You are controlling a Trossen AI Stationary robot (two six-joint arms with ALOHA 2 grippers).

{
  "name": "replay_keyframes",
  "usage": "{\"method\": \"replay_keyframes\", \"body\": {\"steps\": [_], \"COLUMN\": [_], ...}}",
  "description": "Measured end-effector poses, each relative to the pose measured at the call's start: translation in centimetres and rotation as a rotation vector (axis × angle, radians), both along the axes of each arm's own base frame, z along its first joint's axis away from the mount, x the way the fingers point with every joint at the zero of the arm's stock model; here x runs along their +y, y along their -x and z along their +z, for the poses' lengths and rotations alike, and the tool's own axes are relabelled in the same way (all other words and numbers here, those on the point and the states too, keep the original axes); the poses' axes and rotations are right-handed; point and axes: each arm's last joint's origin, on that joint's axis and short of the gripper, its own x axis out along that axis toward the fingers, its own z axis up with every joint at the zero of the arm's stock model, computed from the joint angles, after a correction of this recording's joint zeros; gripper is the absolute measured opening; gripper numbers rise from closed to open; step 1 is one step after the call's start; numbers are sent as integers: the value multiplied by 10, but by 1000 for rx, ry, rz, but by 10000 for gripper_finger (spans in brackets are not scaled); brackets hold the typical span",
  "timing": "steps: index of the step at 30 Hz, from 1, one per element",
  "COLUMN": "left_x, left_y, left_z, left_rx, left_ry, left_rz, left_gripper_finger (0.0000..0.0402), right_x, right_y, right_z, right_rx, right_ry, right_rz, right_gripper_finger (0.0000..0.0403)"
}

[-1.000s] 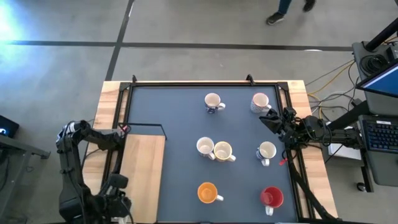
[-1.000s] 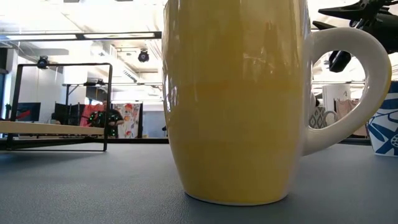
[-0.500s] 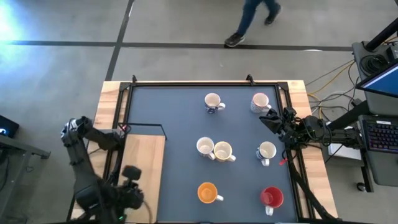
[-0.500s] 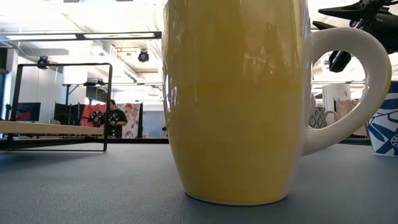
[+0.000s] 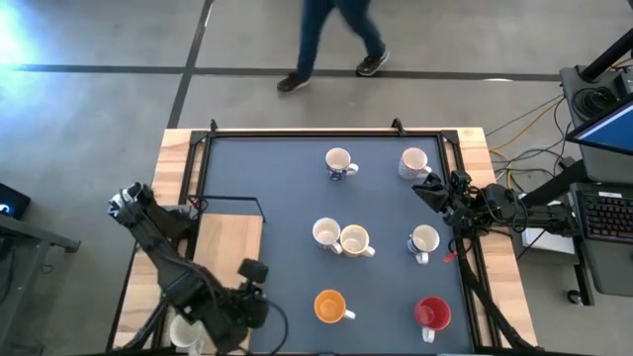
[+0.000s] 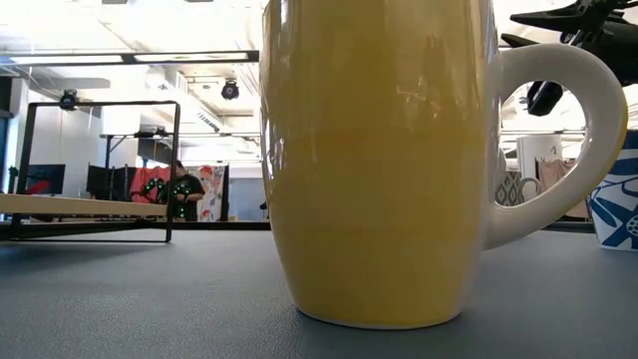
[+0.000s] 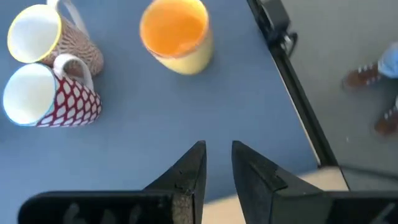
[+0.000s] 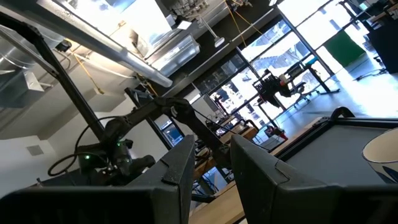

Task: Place coffee mugs
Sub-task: Put the yellow mug on the shelf

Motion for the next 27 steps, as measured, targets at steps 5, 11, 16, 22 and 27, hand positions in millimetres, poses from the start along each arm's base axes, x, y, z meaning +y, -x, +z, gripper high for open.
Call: {"method": "replay_keyframes", "body": {"steps": [5,11,16,22,27], "left_x": [9,18,10,5,5], "left_y": [-23,-49,-64,-79,-91], "left_z": [-11,-31,-42,-56,-74], "left_rx": [-9,-40,-76,-112,-113], "left_ry": [43,55,125,207,243], "left_rz": [184,408,461,559,688], "left_gripper_finger": [59,59,59,59,73], "right_x": [0,0,0,0,0], "right_y": [0,0,0,0,0], "right_z": [0,0,0,0,0], "right_rx": [0,0,0,0,0], "right_ry": [0,0,0,0,0], "right_rz": [0,0,0,0,0], "right_gripper_finger": [93,93,93,93,93]}}
